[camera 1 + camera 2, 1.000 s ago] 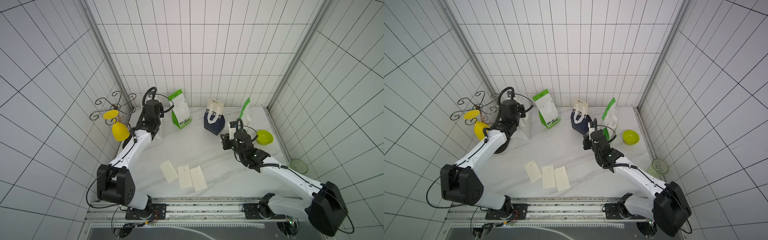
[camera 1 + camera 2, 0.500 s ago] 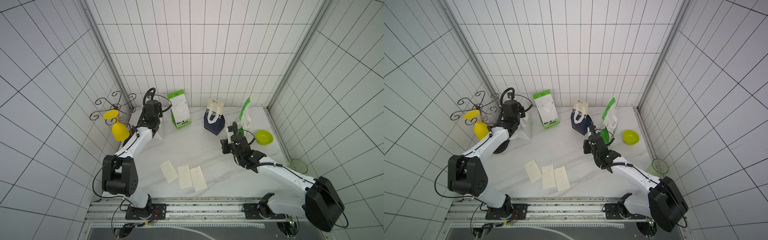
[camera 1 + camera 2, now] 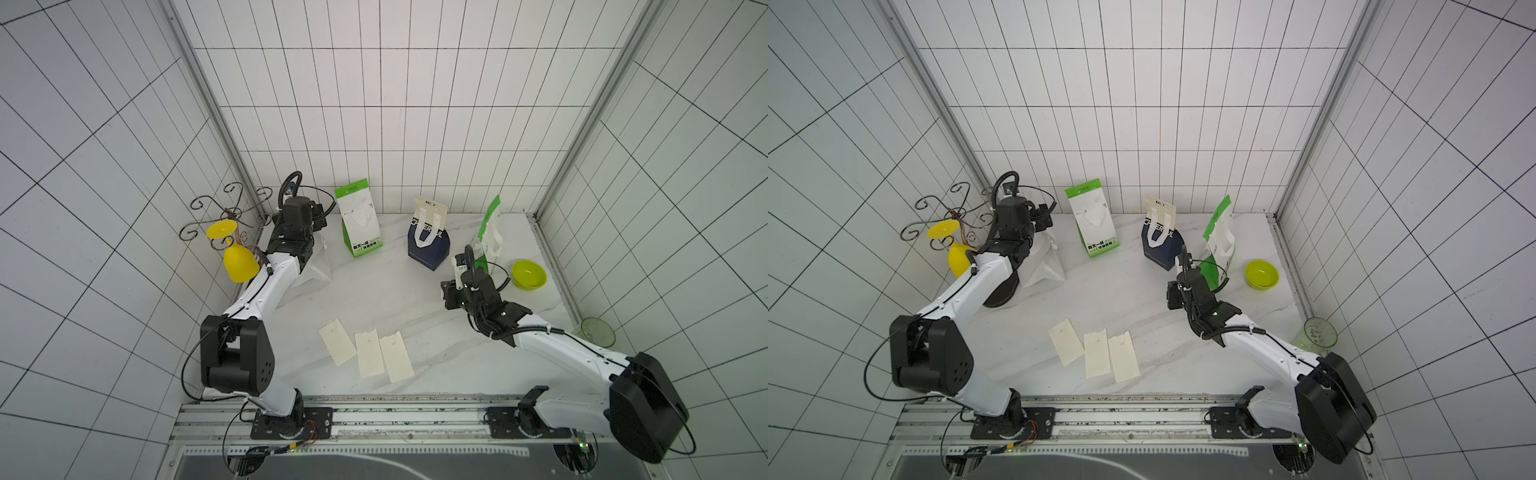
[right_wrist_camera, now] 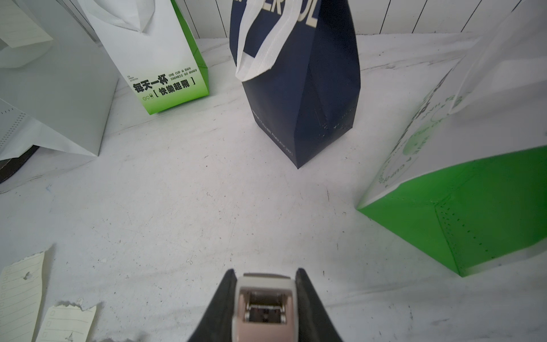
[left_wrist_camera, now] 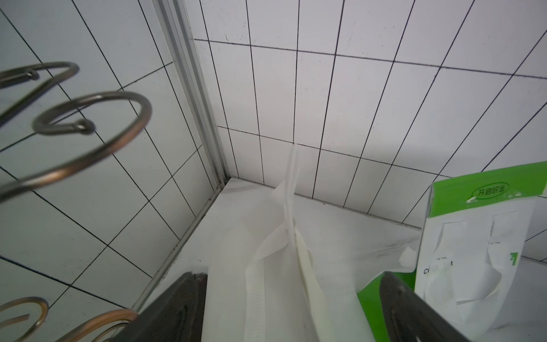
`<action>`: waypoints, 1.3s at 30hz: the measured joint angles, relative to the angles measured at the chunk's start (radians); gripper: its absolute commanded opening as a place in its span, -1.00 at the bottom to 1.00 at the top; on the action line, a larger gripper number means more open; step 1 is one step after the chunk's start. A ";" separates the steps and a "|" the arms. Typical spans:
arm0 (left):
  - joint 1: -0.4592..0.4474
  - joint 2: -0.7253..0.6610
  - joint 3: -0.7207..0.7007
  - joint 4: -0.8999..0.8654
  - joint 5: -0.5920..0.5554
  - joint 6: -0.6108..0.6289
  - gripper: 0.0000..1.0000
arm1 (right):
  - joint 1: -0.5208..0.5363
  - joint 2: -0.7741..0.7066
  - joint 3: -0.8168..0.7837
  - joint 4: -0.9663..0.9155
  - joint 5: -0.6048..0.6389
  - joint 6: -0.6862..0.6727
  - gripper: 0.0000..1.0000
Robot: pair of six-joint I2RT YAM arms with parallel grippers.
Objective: Staple the receipts to the bags
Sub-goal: Move the takeout bag to the corner of the board.
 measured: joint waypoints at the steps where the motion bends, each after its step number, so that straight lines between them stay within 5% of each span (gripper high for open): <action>1: 0.000 -0.008 0.009 -0.003 0.002 -0.004 0.96 | 0.000 0.001 -0.002 -0.001 -0.001 0.001 -1.00; 10: 0.001 -0.156 0.039 0.006 0.050 -0.027 0.96 | -0.008 0.035 -0.004 -0.074 -0.040 0.032 -1.00; 23: -0.013 -0.163 0.000 0.069 0.305 -0.037 0.93 | -0.100 0.208 -0.002 -0.261 -0.101 0.031 -0.91; 26: -0.019 -0.163 0.000 0.073 0.330 -0.032 0.93 | -0.113 0.243 -0.001 -0.259 -0.101 0.028 -0.70; 31: -0.040 -0.147 0.000 0.077 0.353 0.002 0.93 | -0.118 0.254 0.001 -0.263 -0.102 0.027 0.02; 39: -0.046 -0.057 0.051 0.075 0.444 0.043 0.92 | -0.121 0.201 0.002 -0.268 -0.115 -0.002 0.31</action>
